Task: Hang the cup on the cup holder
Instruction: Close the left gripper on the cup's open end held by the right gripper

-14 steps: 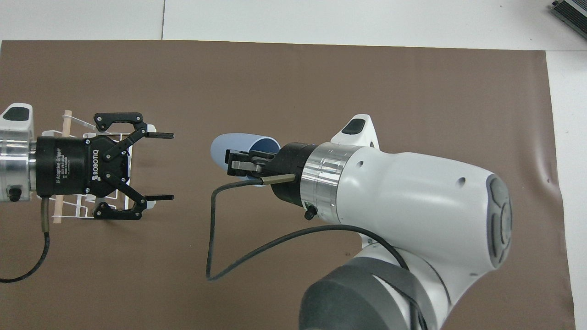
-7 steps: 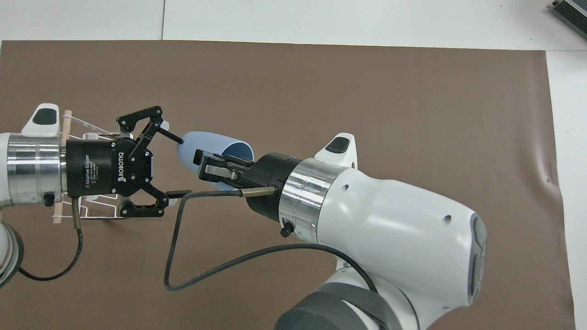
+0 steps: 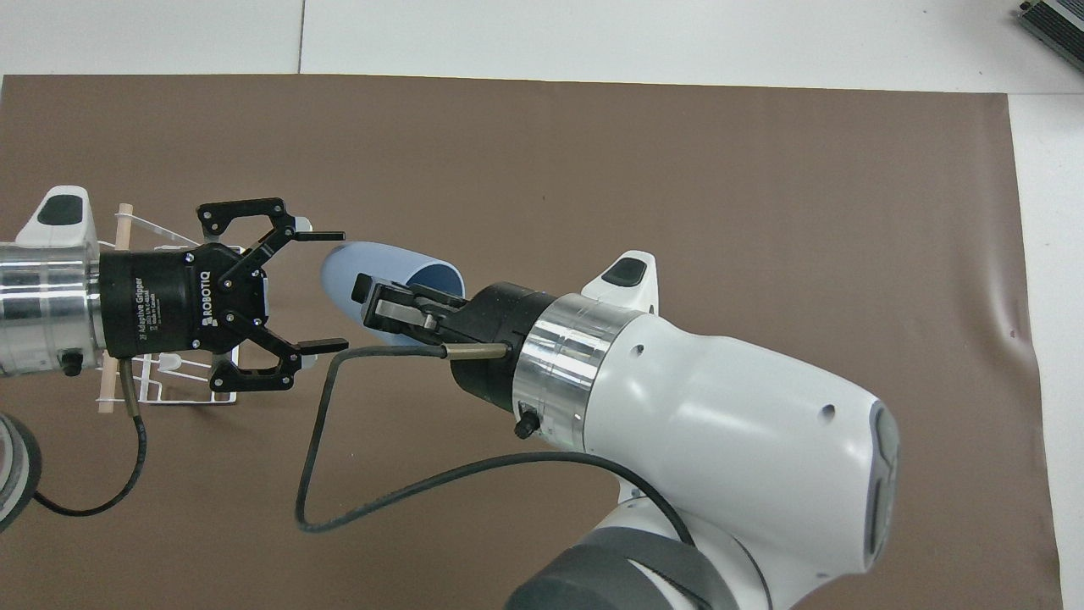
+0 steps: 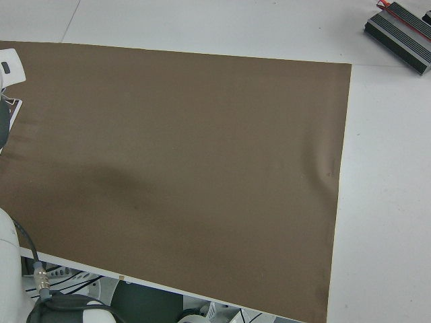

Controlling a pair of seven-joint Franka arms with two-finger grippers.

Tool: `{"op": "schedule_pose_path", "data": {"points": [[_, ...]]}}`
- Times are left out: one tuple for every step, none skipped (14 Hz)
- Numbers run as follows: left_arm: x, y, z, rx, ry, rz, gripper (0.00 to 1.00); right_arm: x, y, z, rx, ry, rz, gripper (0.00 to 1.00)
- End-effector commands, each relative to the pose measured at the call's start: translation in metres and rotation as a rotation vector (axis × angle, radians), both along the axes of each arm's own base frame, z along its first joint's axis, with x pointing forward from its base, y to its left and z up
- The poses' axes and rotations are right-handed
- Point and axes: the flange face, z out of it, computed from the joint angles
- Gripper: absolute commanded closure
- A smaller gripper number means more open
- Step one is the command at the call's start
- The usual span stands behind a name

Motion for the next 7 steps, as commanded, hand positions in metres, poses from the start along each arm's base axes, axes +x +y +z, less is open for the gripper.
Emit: {"op": "schedule_pose_path", "data": {"points": [[-0.0026,-0.0019,-0.0021,-0.008,-0.059,0.006,0.0,-0.0018,-0.0011,0.0048,0.031,0.009,-0.021,1.0],[-0.0017,-0.0036,-0.0024,-0.002,-0.077,0.006,0.0,-0.0024,-0.0003,0.0048,0.031,0.009,-0.02,1.0],[-0.0025,-0.0071,-0.0022,0.001,-0.102,-0.011,0.0,-0.0018,-0.001,0.0048,0.031,0.011,-0.022,1.0],[-0.0017,-0.0076,-0.0037,0.005,-0.124,-0.024,0.0,-0.0019,-0.0009,0.0046,0.031,0.012,-0.021,1.0],[-0.0008,-0.0085,-0.006,0.009,-0.138,-0.036,0.0,-0.0025,-0.0002,0.0046,0.031,0.012,-0.019,1.0],[0.0002,-0.0103,-0.0081,0.015,-0.166,-0.052,0.0,-0.003,-0.0003,0.0054,0.03,0.01,-0.018,1.0],[0.0021,-0.0117,-0.0104,0.018,-0.18,-0.063,0.0,-0.002,-0.0008,0.0045,0.03,0.011,-0.019,1.0]]}}
